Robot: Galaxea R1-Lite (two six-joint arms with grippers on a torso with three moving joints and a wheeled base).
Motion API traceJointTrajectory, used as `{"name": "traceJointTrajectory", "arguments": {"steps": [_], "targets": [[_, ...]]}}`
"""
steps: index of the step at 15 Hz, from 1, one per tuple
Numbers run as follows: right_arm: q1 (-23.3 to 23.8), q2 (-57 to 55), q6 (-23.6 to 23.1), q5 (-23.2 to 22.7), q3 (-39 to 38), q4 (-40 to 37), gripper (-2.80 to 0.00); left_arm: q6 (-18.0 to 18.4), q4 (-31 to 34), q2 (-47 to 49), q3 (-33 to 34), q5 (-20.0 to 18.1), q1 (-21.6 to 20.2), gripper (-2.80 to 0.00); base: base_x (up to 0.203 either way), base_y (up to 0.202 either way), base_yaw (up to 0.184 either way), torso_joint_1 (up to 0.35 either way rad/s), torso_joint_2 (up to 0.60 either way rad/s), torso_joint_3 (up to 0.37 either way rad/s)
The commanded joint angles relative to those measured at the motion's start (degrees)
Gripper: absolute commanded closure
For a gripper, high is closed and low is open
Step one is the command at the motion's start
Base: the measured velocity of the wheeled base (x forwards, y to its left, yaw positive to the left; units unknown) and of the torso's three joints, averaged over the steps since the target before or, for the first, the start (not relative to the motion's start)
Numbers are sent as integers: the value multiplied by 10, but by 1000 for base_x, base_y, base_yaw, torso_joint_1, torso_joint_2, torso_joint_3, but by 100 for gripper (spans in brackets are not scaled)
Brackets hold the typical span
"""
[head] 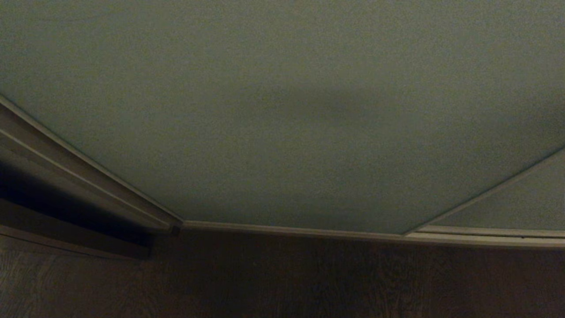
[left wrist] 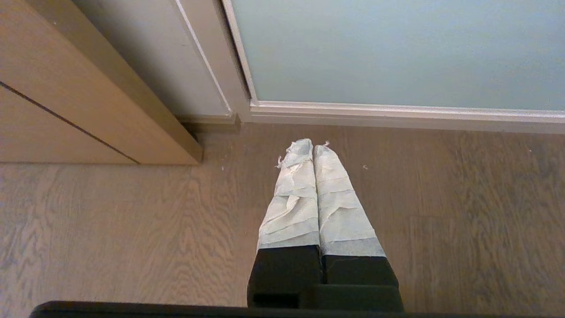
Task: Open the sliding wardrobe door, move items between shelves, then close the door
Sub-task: Close the door
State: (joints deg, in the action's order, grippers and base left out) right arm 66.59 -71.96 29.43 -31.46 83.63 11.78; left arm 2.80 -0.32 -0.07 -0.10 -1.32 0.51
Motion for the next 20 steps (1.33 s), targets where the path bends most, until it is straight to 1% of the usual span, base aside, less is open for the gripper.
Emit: {"name": "traceJointTrajectory", "arguments": {"steps": [1,4,6,8,9,10,13,14,15,16,17,18,20], "targets": [[-3,24,4,15,11,26,0,0,0,0,0,0,-1,0,0,0,0,0,0,0],[-8,55,6,48,32,60,0,0,0,0,0,0,0,0,0,0,0,0,0,0],[-30,81,5,78,48,60,0,0,0,0,0,0,0,0,0,0,0,0,0,0],[-79,103,1,109,66,58,0,0,0,0,0,0,0,0,0,0,0,0,0,0],[-108,113,-4,124,73,57,0,0,0,0,0,0,0,0,0,0,0,0,0,0],[-149,124,-18,139,78,55,0,0,0,0,0,0,0,0,0,0,0,0,0,0],[-290,171,-85,162,80,23,0,0,0,0,0,0,-1,0,0,0,0,0,0,0],[-340,194,-108,166,79,-1,0,0,0,0,0,0,-1,0,0,0,0,0,0,0],[-396,218,-135,169,76,-38,0,0,0,0,0,0,0,0,0,0,0,0,0,0],[-442,246,-162,176,67,-84,0,0,0,0,0,0,0,0,0,0,0,0,0,0],[-480,288,-188,187,41,-139,0,0,0,0,0,0,0,0,0,0,0,0,0,0],[-511,325,-213,197,-4,-189,0,0,0,0,0,0,0,0,0,0,0,0,0,0],[-539,376,-251,220,-135,-236,0,0,0,0,0,0,0,0,0,0,0,0,0,0]]}}
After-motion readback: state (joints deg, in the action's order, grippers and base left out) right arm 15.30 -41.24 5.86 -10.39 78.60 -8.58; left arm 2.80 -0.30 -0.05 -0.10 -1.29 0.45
